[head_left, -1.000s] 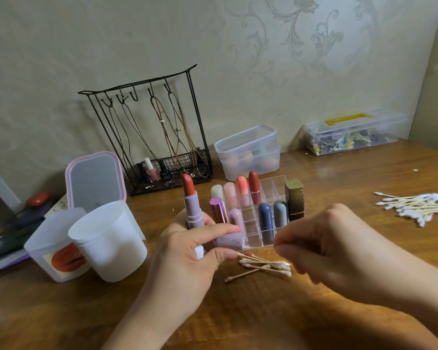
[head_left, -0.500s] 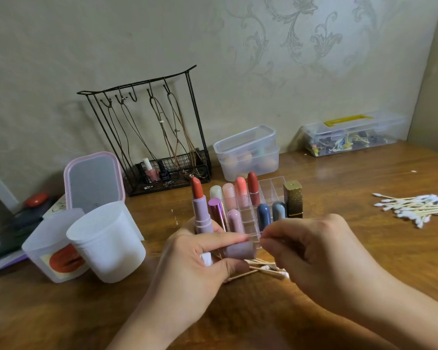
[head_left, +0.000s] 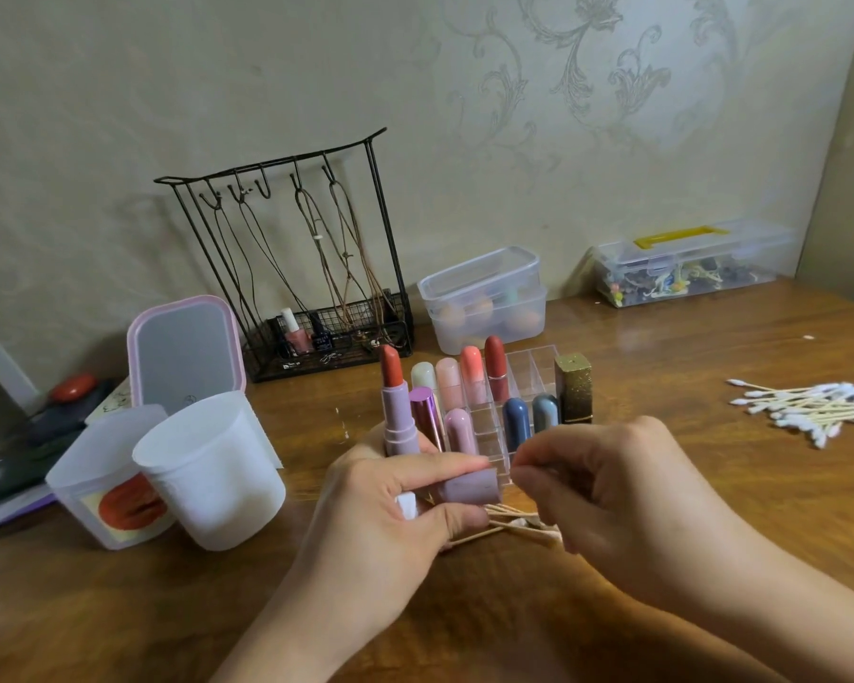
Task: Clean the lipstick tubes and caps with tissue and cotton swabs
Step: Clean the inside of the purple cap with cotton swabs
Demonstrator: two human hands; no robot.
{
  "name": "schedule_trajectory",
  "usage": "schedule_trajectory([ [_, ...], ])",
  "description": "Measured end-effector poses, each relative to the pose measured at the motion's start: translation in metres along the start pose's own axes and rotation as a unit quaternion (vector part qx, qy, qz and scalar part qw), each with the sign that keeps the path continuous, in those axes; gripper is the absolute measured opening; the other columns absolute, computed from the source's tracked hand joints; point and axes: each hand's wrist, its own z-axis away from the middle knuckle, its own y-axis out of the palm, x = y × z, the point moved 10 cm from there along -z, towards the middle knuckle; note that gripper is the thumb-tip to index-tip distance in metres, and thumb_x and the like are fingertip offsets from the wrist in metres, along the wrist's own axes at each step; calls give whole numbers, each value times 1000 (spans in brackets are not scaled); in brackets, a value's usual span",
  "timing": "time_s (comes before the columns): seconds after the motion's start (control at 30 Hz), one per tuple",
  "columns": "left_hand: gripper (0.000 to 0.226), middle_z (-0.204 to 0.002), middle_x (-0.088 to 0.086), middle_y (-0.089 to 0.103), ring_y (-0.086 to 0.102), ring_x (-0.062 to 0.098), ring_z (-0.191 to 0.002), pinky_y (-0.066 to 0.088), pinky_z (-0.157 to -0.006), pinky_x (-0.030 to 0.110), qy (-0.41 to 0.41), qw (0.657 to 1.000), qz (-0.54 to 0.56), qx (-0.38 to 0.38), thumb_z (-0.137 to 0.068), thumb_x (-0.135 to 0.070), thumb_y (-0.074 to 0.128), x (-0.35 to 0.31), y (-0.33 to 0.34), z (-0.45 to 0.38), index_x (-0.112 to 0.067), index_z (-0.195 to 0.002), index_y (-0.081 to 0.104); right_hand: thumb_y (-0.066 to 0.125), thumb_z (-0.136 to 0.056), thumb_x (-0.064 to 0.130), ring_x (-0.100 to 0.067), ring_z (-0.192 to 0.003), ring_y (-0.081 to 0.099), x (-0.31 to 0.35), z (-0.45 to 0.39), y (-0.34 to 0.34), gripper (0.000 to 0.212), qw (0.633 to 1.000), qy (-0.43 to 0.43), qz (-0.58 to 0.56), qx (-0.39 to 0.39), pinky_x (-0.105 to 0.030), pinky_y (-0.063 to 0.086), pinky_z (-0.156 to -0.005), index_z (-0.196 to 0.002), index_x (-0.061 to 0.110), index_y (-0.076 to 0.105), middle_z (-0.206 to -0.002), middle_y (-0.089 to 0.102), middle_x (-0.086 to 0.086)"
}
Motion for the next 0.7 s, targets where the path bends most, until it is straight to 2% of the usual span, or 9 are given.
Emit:
schedule_trajectory([
  [0.07, 36, -91, -29, 58, 49, -7, -97, 48, -69, 10, 2, 1000, -2, 2, -68, -26, 83, 0, 0, -1, -54, -87, 71, 68, -86, 26, -2, -61, 60, 5, 3, 12, 10, 998, -27, 49, 41, -12, 43, -52, -79, 31, 71, -60, 61, 18],
  [0.13, 37, -90, -28, 63, 54, -5, -97, 50, -74, 14, 1, 999, 39, 18, -70, -17, 82, -1, 0, -3, -51, -81, 73, 69, -86, 29, -2, -58, 59, 13, 7, 13, 6, 996, -59, 27, 62, -12, 43, -52, -80, 29, 70, -62, 61, 17],
  [0.2, 32, -87, -21, 69, 61, 3, -95, 53, -81, 24, -1, 994, 104, 40, -71, -14, 80, -4, 0, -4, -43, -85, 77, 74, -86, 32, -4, -53, 61, 18, 6, 2, 6, 993, -55, -100, 35, -13, 44, -50, -84, 27, 74, -61, 64, 15],
  [0.27, 29, -87, -16, 73, 65, 6, -94, 53, -82, 24, 2, 989, 138, 50, -68, -17, 81, -9, 0, -5, -39, -87, 77, 75, -85, 30, -5, -51, 62, 20, 7, -10, 5, 985, -68, -156, -29, -16, 47, -49, -85, 25, 76, -62, 65, 16],
  [0.33, 26, -85, -14, 74, 66, 3, -91, 51, -76, 15, 4, 986, 159, 47, -65, -18, 81, -12, 0, -5, -35, -85, 78, 74, -87, 26, 1, -57, 58, 35, 12, -19, 4, 984, -135, -66, -98, -14, 46, -52, -87, 23, 77, -70, 63, 19],
  [0.43, 20, -82, -9, 75, 67, 4, -85, 51, -73, 12, 2, 981, 192, 37, -62, -22, 80, -14, -2, -5, -29, -81, 78, 63, -97, 24, -15, -63, 58, 53, 24, -18, 10, 964, -218, 72, -138, -31, 49, -49, -105, 21, 68, -81, 66, 3],
  [0.5, 20, -82, -7, 75, 68, 7, -85, 53, -74, 18, 5, 978, 204, 31, -61, -25, 80, -12, -3, -5, -28, -80, 78, 60, -97, 18, -22, -62, 57, 60, 30, -23, 13, 949, -242, 105, -170, -35, 48, -47, -109, 19, 64, -82, 66, -3],
  [0.57, 22, -82, -6, 75, 69, 8, -85, 52, -72, 17, 5, 975, 219, 22, -58, -27, 80, -11, -4, -5, -28, -80, 78, 62, -95, 15, -24, -61, 57, 64, 33, -24, 15, 943, -255, 116, -181, -35, 48, -45, -107, 15, 71, -82, 66, -5],
  [0.7, 20, -79, -6, 75, 69, 6, -81, 52, -71, 16, 25, 973, 227, 22, -57, -28, 79, -19, -6, -5, -29, -78, 78, 64, -94, 16, -24, -61, 57, 62, 30, -16, 16, 945, -251, 141, -154, -36, 48, -43, -104, 11, 75, -83, 66, -6],
])
